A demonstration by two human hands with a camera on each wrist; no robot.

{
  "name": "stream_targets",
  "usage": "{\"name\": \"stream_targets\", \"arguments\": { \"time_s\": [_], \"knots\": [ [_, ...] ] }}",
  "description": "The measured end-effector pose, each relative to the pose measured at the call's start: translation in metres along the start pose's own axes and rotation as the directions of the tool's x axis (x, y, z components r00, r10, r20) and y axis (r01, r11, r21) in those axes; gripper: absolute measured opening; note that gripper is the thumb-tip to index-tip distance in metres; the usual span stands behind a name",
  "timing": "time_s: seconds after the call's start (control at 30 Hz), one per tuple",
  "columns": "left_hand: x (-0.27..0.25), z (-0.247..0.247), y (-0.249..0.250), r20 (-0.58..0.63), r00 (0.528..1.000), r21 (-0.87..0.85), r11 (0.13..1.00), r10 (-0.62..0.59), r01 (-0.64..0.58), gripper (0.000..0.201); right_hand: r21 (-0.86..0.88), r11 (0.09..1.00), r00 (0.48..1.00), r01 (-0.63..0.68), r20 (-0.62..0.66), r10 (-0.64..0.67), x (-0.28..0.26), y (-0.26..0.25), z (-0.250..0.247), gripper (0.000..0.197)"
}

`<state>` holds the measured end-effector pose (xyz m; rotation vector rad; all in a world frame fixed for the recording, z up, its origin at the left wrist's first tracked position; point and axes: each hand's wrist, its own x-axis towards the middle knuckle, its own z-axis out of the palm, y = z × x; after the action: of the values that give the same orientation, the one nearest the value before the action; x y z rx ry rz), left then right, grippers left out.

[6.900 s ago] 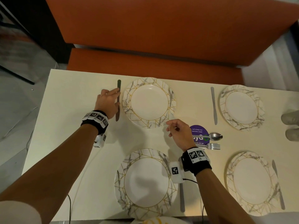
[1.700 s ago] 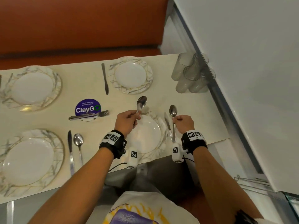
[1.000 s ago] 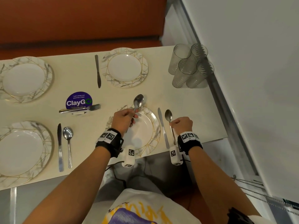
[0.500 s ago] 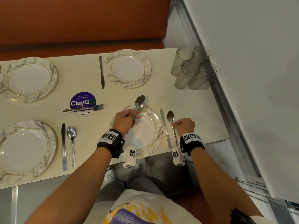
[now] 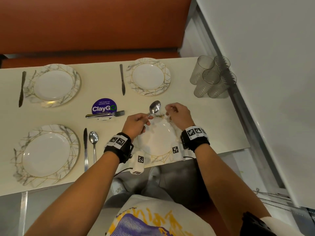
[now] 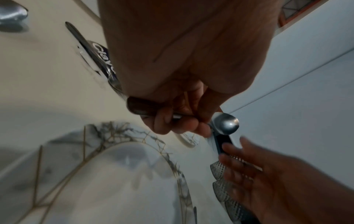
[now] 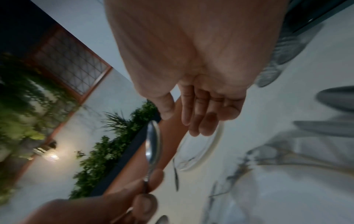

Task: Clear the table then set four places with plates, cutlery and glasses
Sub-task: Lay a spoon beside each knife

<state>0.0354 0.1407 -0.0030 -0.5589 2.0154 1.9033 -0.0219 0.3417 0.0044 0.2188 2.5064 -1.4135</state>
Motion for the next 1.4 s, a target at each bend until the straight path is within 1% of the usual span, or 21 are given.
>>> {"name": "stream_targets", "arguments": {
  "time_s": [0.1, 0.2, 0.27, 0.37, 0.43, 0.53, 0.6, 0.67, 0.73, 0.8, 0.9, 1.0, 1.1, 1.17, 1.23, 1.3, 1.4],
  "knots": [
    [-0.01, -0.025, 0.005, 0.028, 1.0, 0.022, 1.0, 0.008, -0.009, 0.023, 0.055, 0.995, 0.992, 0.079, 0.098, -0.084, -0.006, -0.047, 0.027, 0.027],
    [-0.019, -0.053, 0.014, 0.038, 0.999, 0.069, 0.998, 0.009, -0.012, 0.021, -0.048, 0.979, 0.967, 0.199, 0.168, -0.189, -0.011, -0.081, 0.051, 0.013],
    [-0.026, -0.076, 0.018, 0.06, 0.998, 0.133, 0.991, 0.008, -0.016, 0.02, -0.088, 0.971, 0.957, 0.224, 0.21, -0.202, -0.017, -0.098, 0.066, 0.009],
    [-0.036, -0.111, 0.018, 0.085, 0.996, 0.146, 0.988, 0.037, -0.049, 0.019, -0.074, 0.966, 0.947, 0.248, 0.227, -0.225, -0.025, -0.115, 0.081, 0.01],
    [-0.04, -0.133, 0.019, 0.065, 0.996, 0.119, 0.991, 0.058, -0.065, 0.016, -0.058, 0.963, 0.949, 0.262, 0.196, -0.246, -0.028, -0.123, 0.087, 0.01],
    [-0.045, -0.169, 0.023, -0.04, 0.996, 0.024, 0.997, 0.074, -0.073, 0.017, 0.018, 0.965, 0.958, 0.261, 0.121, -0.261, -0.029, -0.134, 0.098, 0.01],
    [-0.044, -0.188, 0.027, -0.101, 0.992, -0.095, 0.991, 0.08, -0.089, 0.025, 0.084, 0.966, 0.963, 0.246, 0.094, -0.253, -0.032, -0.139, 0.107, 0.011],
    [-0.041, -0.201, 0.032, -0.147, 0.986, -0.22, 0.97, 0.075, -0.107, 0.034, 0.112, 0.967, 0.966, 0.229, 0.095, -0.239, -0.035, -0.141, 0.118, 0.011],
    [-0.036, -0.211, 0.036, -0.185, 0.98, -0.331, 0.935, 0.068, -0.127, 0.037, 0.102, 0.971, 0.965, 0.217, 0.127, -0.229, -0.038, -0.142, 0.13, 0.011],
    [-0.029, -0.215, 0.04, -0.219, 0.973, -0.395, 0.906, 0.069, -0.153, 0.033, 0.09, 0.974, 0.958, 0.207, 0.184, -0.221, -0.04, -0.141, 0.141, 0.014],
    [-0.016, -0.209, 0.041, -0.264, 0.962, -0.419, 0.891, 0.066, -0.176, 0.019, 0.033, 0.97, 0.944, 0.24, 0.227, -0.241, -0.038, -0.139, 0.155, 0.012],
    [0.001, -0.196, 0.039, -0.302, 0.952, -0.414, 0.894, 0.042, -0.171, 0.022, -0.022, 0.966, 0.947, 0.257, 0.203, -0.248, -0.026, -0.137, 0.165, 0.011],
    [0.023, -0.183, 0.041, -0.323, 0.946, -0.407, 0.899, 0.025, -0.162, 0.027, -0.044, 0.973, 0.956, 0.226, 0.2, -0.213, -0.008, -0.136, 0.168, 0.009],
    [0.035, -0.174, 0.04, -0.305, 0.952, -0.395, 0.907, 0.024, -0.149, 0.028, -0.04, 0.979, 0.964, 0.198, 0.186, -0.188, 0.004, -0.134, 0.169, 0.008],
    [0.047, -0.164, 0.041, -0.262, 0.965, -0.367, 0.922, 0.026, -0.124, 0.023, -0.054, 0.98, 0.971, 0.189, 0.157, -0.179, 0.023, -0.132, 0.17, 0.007],
    [0.059, -0.153, 0.041, -0.227, 0.974, -0.338, 0.936, 0.022, -0.099, 0.02, -0.056, 0.987, 0.978, 0.152, 0.15, -0.143, 0.04, -0.129, 0.168, 0.007],
    [0.085, -0.143, 0.047, -0.232, 0.973, -0.348, 0.935, -0.015, -0.068, 0.021, -0.033, 0.993, 0.984, 0.11, 0.147, -0.104, 0.067, -0.123, 0.162, 0.007]
  ]
}}
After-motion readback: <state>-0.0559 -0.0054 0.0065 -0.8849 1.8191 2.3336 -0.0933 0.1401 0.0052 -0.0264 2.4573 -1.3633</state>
